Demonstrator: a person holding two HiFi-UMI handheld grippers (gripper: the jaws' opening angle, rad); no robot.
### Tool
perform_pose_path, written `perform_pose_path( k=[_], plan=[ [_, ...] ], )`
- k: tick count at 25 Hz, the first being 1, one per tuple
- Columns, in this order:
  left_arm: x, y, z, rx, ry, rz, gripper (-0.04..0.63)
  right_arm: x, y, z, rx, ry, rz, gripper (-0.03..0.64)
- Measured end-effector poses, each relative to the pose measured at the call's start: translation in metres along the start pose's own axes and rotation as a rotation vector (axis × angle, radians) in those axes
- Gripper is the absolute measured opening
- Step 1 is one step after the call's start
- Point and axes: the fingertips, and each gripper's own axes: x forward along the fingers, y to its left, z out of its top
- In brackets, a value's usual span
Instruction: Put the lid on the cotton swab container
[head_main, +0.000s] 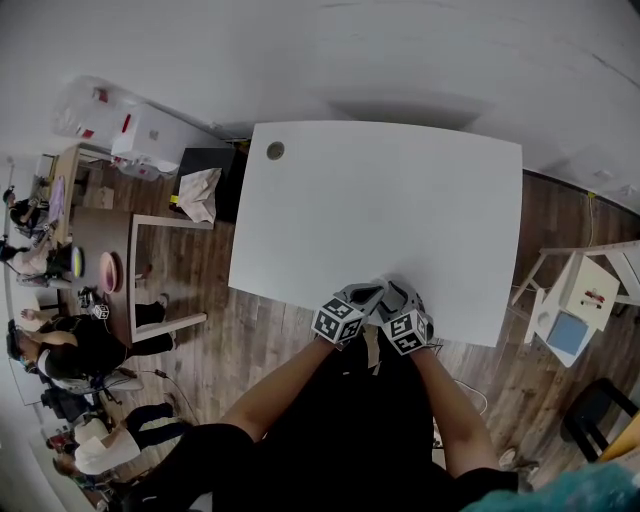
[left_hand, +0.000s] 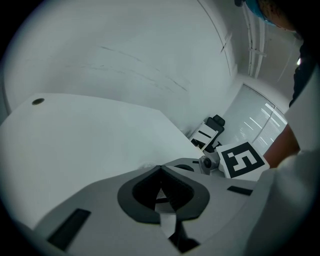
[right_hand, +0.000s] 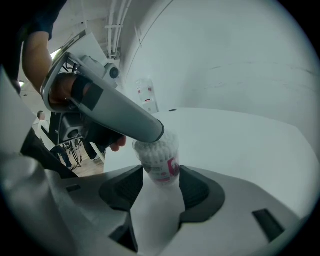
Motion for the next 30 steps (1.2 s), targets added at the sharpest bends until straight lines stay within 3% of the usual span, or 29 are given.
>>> perform_pose_path(
  k=[2,6,11,19,26,30],
  plan=[
    [-0.002,0.001,0.001,-0.003,-0.02,0.003,0.012,-0.002,0.001,0.002,-0.003,0.003,0.0,0.236],
    [-0.007,0.004,0.002,0.091,-0.056,0.062,0.012,-0.01,0.003,0.005,-0.02,0.001,0.004,0.236],
    [-0.022,0.014,0.013,0.078,-0.134,0.119,0.014,-0.025,0.001,0.002,-0.01,0.0,-0.027,0.236],
    [-0.061,0.003,0.018,0.057,-0.231,0.056,0.014,-0.069,0.018,0.024,0.112,-0.097,-0.123,0.236],
    [-0.132,-0.026,0.009,0.093,-0.35,0.013,0.014,-0.111,0.066,0.082,0.188,-0.226,-0.217,0.231],
    [-0.184,-0.049,0.004,0.148,-0.415,0.031,0.014,-0.141,0.102,0.119,0.242,-0.336,-0.271,0.08]
  ],
)
